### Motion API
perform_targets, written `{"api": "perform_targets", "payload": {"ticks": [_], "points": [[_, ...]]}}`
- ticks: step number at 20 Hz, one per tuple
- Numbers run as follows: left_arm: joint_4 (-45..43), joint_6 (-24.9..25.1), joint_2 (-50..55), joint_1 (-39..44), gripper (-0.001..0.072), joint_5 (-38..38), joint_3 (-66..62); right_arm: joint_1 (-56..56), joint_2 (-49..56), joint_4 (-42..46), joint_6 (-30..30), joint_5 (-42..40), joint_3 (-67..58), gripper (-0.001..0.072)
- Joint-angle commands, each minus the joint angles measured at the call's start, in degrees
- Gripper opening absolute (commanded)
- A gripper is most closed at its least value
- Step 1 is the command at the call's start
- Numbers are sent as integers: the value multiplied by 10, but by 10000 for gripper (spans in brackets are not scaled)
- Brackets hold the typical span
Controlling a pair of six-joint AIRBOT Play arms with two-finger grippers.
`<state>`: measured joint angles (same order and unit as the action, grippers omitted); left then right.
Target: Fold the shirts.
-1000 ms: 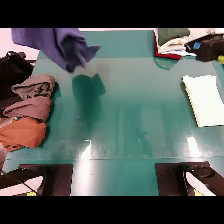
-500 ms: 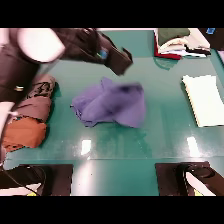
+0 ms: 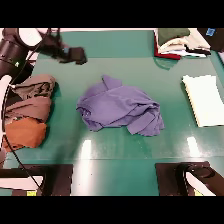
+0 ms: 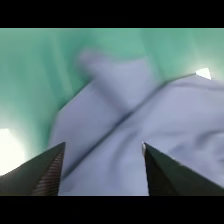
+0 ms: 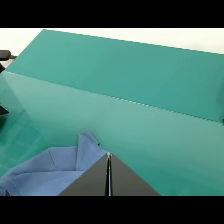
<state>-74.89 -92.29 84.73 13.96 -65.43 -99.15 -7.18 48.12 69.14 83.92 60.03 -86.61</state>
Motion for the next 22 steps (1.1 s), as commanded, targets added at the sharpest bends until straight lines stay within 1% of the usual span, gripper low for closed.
{"api": "perform_targets", "payload": {"ticks": [1,3,6,8,10,16,17,18,19,20,22], "points": [[68,0,28,-97,570,-24,91,0,2,0,0,1,0,18],[92,28,48,-116,570,-13,149,0,5,-2,0,2,0,18],[99,35,82,-119,570,5,202,0,18,-6,0,13,0,18],[142,54,110,-119,570,4,210,0,26,-7,0,26,0,18],[170,58,125,-118,570,9,210,0,27,-6,0,26,1,18],[172,58,129,-77,569,29,210,0,27,-6,0,27,1,18],[172,57,129,-71,534,30,210,0,27,-5,0,30,1,18],[172,57,129,-68,369,30,209,0,27,-3,0,38,1,18],[173,57,129,-69,225,29,209,2,27,0,0,53,1,18],[173,57,129,-69,26,27,208,10,28,0,0,74,2,18],[166,58,128,-70,23,14,189,47,23,0,0,126,26,18]]}}
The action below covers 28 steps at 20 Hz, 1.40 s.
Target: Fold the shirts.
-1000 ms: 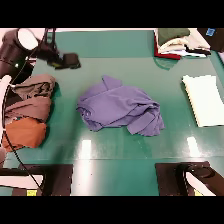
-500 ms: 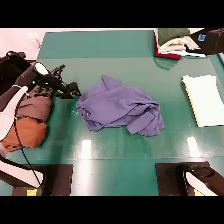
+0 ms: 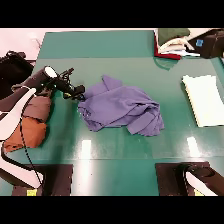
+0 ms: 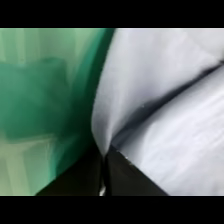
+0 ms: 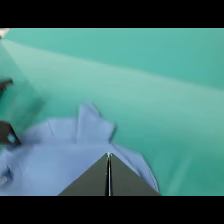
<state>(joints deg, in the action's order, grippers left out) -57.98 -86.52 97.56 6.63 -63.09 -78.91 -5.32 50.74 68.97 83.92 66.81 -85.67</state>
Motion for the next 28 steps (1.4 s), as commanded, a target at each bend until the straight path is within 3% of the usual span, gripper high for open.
{"api": "perform_targets", "payload": {"ticks": [1,4,5,6,7,8,12,17,18,20,21,23,28], "points": [[-10,0,0,3,23,-21,-31,56,-12,0,1,78,46,18],[-22,0,0,3,24,-49,-103,168,-42,0,0,134,194,19],[-23,0,0,3,24,-52,-123,210,-47,0,0,143,257,54],[-22,0,0,3,23,-53,-140,249,-47,-3,-7,142,321,300],[-22,0,0,3,24,-53,-151,279,-41,-9,-23,139,379,454],[-22,0,0,3,24,-52,-155,305,-27,-35,-50,132,435,458],[-23,0,0,3,24,-56,-155,315,59,-147,-114,48,553,452],[-23,0,0,3,24,-55,-155,205,173,-189,-125,-31,532,449],[-23,0,0,3,23,-55,-155,181,192,-189,-125,-39,517,407],[-23,0,0,3,23,-56,-156,137,222,-172,-125,-48,480,206],[-28,5,-2,3,23,-62,-159,123,225,-159,-124,-45,461,19],[-81,11,-31,3,22,-64,-174,115,203,-128,-123,-30,413,17],[-190,12,-188,3,23,-49,-282,172,35,-89,-122,9,217,17]]}}
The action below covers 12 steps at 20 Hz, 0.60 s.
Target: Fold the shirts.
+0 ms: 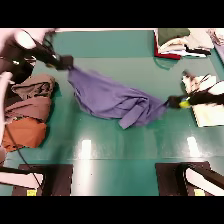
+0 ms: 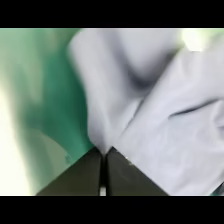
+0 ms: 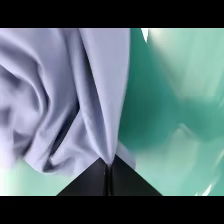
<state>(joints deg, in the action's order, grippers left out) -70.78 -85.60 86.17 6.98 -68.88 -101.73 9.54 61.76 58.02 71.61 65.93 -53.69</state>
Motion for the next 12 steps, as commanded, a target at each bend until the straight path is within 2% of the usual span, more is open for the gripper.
{"api": "perform_targets", "payload": {"ticks": [1,4,8,12], "points": [[-63,6,-108,0,23,10,-79,39,-101,20,4,26,-149,17],[-63,6,-216,0,23,16,-148,78,-161,20,10,45,-287,17],[-62,6,-355,0,23,54,-156,134,-207,20,23,55,-406,17],[-61,1,-416,0,22,77,-156,174,-191,20,35,97,-501,16]]}}
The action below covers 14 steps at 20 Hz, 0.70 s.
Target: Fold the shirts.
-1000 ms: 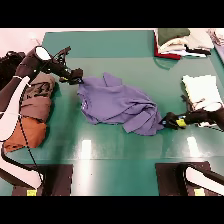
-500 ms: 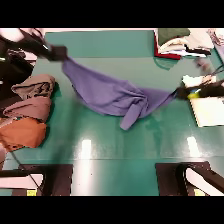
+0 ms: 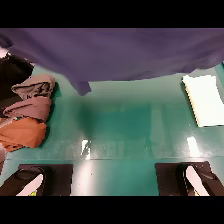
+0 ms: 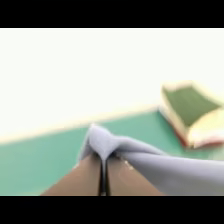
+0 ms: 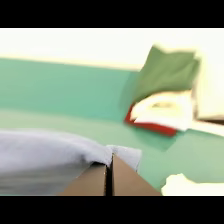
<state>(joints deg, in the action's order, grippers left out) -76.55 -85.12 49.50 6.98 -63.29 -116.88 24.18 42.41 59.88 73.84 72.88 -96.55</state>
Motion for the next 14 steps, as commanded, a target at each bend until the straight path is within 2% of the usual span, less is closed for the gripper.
{"api": "perform_targets", "payload": {"ticks": [1,5,9,11,13,14], "points": [[-4,-4,-48,0,22,15,-5,28,16,1,22,38,-94,16],[-5,-3,-5,0,22,-20,53,18,103,-2,46,95,-145,16],[1,-3,100,0,23,-56,186,-60,210,5,49,120,-80,16],[7,-3,167,0,23,-46,259,-102,269,47,50,118,-18,16],[4,-3,232,0,24,-11,311,-132,329,94,57,104,40,16],[2,-3,263,0,24,14,322,-139,356,91,58,89,58,17]]}}
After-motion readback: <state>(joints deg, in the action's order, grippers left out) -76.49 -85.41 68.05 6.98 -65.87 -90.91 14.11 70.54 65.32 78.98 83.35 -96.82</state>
